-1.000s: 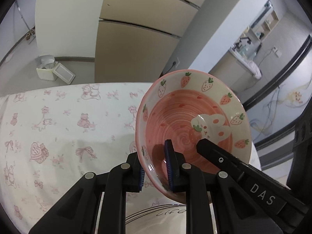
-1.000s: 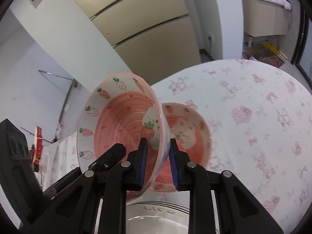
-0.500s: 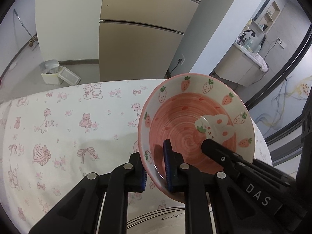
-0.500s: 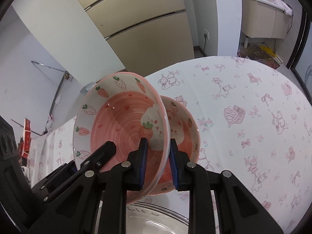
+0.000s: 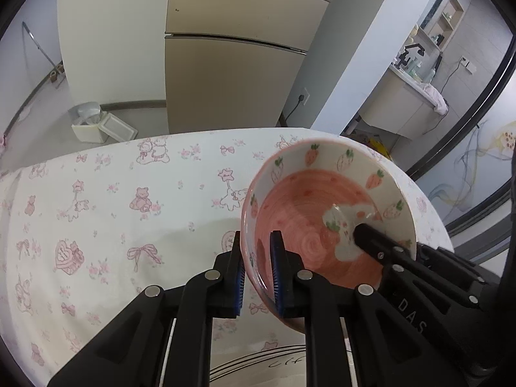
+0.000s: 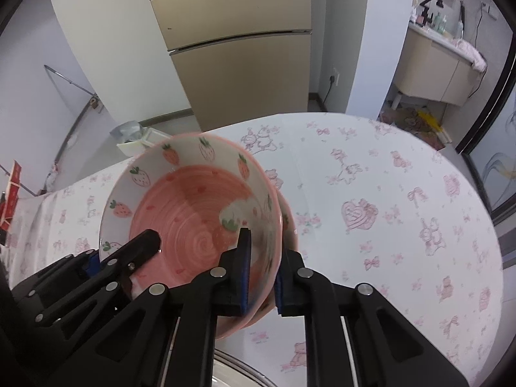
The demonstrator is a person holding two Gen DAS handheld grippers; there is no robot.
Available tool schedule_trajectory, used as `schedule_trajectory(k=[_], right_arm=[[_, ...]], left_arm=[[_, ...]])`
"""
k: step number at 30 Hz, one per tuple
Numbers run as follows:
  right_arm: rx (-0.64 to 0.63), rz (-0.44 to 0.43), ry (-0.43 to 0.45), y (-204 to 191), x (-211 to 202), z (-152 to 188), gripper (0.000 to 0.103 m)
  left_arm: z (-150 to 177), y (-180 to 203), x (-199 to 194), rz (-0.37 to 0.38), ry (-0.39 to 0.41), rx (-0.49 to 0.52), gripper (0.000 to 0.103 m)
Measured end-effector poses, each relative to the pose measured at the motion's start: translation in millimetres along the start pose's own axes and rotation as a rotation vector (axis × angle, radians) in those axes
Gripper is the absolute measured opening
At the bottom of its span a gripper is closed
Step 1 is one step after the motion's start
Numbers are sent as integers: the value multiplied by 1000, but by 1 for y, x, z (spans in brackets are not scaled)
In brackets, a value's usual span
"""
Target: Organize plates and bowls
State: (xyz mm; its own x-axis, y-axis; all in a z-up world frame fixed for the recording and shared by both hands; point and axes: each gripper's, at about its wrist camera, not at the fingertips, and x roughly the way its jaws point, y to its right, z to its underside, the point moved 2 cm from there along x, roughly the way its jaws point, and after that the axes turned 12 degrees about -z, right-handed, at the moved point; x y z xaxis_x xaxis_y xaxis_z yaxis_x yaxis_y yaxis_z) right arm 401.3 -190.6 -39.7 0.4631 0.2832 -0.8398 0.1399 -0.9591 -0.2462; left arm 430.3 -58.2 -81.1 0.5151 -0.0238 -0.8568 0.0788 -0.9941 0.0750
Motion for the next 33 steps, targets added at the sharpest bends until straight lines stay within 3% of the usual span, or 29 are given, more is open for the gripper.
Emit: schedule_trajectory(k=[14, 19, 33], right_arm=[[-20, -3, -3, 2, -2, 0, 11], [9, -68, -5, 11, -2, -2, 13], [25, -83, -20, 13, -1, 0, 13]], left_arm=[[0, 6, 0, -21, -6, 10, 15], [-1, 2, 2, 6, -29, -13, 15], [-1, 0, -4, -14, -8, -11, 12]])
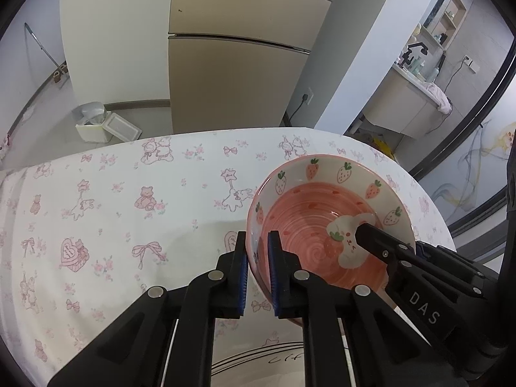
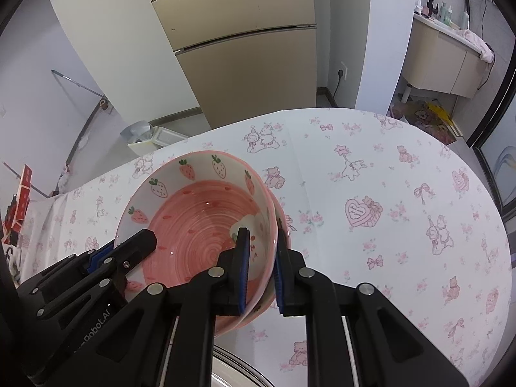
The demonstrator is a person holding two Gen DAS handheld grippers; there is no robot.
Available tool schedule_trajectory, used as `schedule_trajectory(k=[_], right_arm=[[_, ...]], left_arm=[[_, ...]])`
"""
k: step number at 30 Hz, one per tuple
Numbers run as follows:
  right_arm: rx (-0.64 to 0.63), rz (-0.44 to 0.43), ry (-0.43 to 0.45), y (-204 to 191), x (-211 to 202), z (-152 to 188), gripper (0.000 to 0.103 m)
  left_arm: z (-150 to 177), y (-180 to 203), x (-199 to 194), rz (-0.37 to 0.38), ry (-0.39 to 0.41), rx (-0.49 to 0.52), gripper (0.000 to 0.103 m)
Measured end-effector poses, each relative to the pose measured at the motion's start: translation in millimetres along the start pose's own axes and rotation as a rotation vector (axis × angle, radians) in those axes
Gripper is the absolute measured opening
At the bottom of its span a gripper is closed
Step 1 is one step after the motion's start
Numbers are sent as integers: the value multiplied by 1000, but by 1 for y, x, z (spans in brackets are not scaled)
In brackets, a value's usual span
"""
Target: Organize plates and bowls
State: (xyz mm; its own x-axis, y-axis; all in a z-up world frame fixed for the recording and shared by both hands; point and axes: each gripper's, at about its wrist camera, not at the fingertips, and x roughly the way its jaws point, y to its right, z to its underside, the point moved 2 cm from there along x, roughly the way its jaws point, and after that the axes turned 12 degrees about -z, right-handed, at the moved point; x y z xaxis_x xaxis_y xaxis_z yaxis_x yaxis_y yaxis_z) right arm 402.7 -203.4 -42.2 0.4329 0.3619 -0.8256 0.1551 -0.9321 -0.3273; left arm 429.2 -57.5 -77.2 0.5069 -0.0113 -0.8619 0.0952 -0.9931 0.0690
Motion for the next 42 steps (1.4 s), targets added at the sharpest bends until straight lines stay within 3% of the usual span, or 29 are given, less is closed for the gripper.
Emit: schedule_trajectory(k=[5, 13, 20, 24, 28, 32, 36, 42], right_arm=[[-42, 44, -8, -7, 1, 1, 14], [-96, 106, -5, -18, 0, 2, 16], [-83, 134, 16, -22, -2, 3, 14], [-61, 100, 16, -16, -4, 2, 14], [-58, 79, 8, -13, -4, 2, 14], [-107, 142, -1, -22, -1, 4, 14], [-173, 214, 7, -36, -2, 6, 15], [-172, 212, 6, -36, -1, 5, 16]], left_arm=[[-4, -3, -15, -6, 52, 10, 12], [-6, -12, -20, 7, 59, -10, 10], [-6, -15, -12, 26, 31, -33, 11], [-4, -17, 2, 106, -21, -79, 11], [-2, -14, 4, 84, -11, -84, 9], [-2, -8, -5, 32, 38, -65, 9], [-6, -15, -8, 63, 36, -65, 8], [-7, -15, -6, 57, 28, -73, 8]])
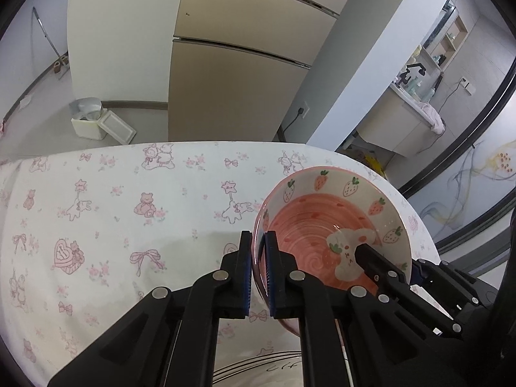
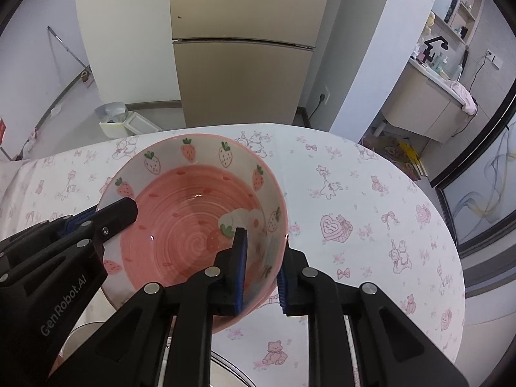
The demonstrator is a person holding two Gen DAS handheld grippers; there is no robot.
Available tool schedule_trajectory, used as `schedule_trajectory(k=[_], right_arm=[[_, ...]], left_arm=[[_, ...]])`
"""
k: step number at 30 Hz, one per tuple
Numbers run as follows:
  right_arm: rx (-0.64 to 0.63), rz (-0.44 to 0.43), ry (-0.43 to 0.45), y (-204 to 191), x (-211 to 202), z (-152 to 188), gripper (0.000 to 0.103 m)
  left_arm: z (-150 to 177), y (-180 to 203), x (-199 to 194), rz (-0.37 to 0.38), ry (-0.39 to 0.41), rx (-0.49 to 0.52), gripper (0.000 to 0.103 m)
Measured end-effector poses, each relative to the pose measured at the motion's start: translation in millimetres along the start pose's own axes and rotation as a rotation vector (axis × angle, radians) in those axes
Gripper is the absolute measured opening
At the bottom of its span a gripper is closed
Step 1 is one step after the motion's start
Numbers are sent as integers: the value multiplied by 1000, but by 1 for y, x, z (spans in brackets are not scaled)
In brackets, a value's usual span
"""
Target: Organize plates and bowls
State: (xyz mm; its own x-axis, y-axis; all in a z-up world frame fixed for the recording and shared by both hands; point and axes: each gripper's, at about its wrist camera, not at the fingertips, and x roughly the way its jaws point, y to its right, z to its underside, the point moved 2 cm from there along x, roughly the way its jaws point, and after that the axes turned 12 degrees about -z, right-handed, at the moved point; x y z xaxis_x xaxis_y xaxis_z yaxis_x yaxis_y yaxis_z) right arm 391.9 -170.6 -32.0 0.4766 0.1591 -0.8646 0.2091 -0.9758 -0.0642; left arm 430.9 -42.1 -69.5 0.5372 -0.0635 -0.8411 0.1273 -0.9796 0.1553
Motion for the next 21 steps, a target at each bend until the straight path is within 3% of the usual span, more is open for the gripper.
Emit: schedule_trajectory(k=[12, 16, 17, 21], right_arm=[[225, -231, -8, 35, 2, -2, 20], [245, -241, -4, 36, 3, -3, 17], [236, -219, 0, 36, 3, -2, 11], [145, -119, 18, 25, 0, -3, 11]], left_arm=[[3, 5, 8, -26, -15, 17, 8], [3, 4, 8, -18, -20, 13, 8], [3, 4, 8, -19, -20, 14, 8], [4, 3, 8, -21, -27, 16, 8]])
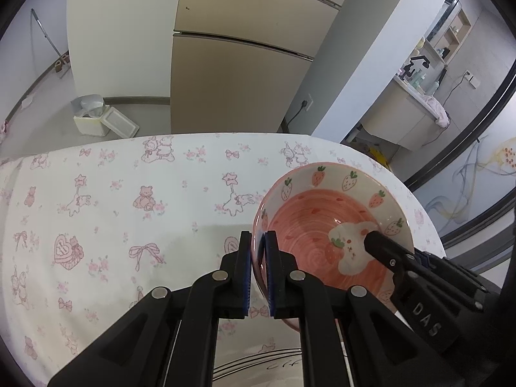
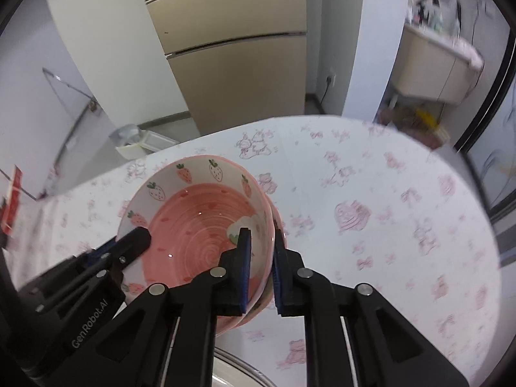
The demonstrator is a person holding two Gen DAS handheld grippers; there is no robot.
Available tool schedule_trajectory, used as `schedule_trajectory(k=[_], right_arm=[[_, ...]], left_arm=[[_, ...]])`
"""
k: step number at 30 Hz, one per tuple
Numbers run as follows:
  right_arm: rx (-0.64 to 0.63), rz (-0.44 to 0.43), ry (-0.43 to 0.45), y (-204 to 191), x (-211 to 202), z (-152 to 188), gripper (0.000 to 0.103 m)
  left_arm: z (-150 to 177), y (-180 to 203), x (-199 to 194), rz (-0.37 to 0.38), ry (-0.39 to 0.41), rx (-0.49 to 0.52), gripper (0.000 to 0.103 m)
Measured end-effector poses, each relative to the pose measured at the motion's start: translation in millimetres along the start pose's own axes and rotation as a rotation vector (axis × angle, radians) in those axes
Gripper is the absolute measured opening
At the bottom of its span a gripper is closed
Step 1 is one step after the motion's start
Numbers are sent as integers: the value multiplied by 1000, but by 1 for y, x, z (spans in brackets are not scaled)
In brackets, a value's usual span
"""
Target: Organize plates and bowls
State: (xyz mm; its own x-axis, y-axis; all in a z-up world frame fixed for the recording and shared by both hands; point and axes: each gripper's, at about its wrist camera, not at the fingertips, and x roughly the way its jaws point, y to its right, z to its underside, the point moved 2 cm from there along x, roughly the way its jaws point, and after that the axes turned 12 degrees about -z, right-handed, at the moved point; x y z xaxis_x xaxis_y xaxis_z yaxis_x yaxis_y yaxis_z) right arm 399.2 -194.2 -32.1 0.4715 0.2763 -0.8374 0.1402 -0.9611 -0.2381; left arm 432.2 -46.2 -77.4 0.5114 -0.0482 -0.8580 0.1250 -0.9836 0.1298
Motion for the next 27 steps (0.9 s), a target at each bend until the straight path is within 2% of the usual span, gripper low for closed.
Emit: schedule_trajectory(k=[2, 4, 9, 10, 11, 16, 18, 20, 27], right_arm=[[-49, 50, 6, -8, -1, 1, 11], [-46, 59, 9, -8, -2, 0, 12], [45, -73, 0, 12, -5, -3, 13], [47, -76, -2, 11, -6, -2, 12], [31, -62, -4, 7, -6, -1, 12], [-101, 135, 8, -17, -6, 3, 14], [-120, 188, 11, -19, -3, 3, 14], [-110, 202, -4, -16, 2, 3, 13], [-94, 165, 12, -11, -5, -1, 13]], left_arm=[[-1, -3, 0, 15, -4, -8, 8], [-2, -5, -2, 22, -2, -15, 8], [-6, -10, -16, 35, 34, -18, 6], [-6, -11, -17, 34, 34, -19, 6], [-7, -12, -17, 30, 34, -21, 6], [-7, -14, -14, 50, 12, -21, 6], [-6, -12, -15, 46, 12, -20, 6], [-5, -9, -16, 38, 17, -9, 6], [-5, -7, -16, 32, 15, -5, 7]])
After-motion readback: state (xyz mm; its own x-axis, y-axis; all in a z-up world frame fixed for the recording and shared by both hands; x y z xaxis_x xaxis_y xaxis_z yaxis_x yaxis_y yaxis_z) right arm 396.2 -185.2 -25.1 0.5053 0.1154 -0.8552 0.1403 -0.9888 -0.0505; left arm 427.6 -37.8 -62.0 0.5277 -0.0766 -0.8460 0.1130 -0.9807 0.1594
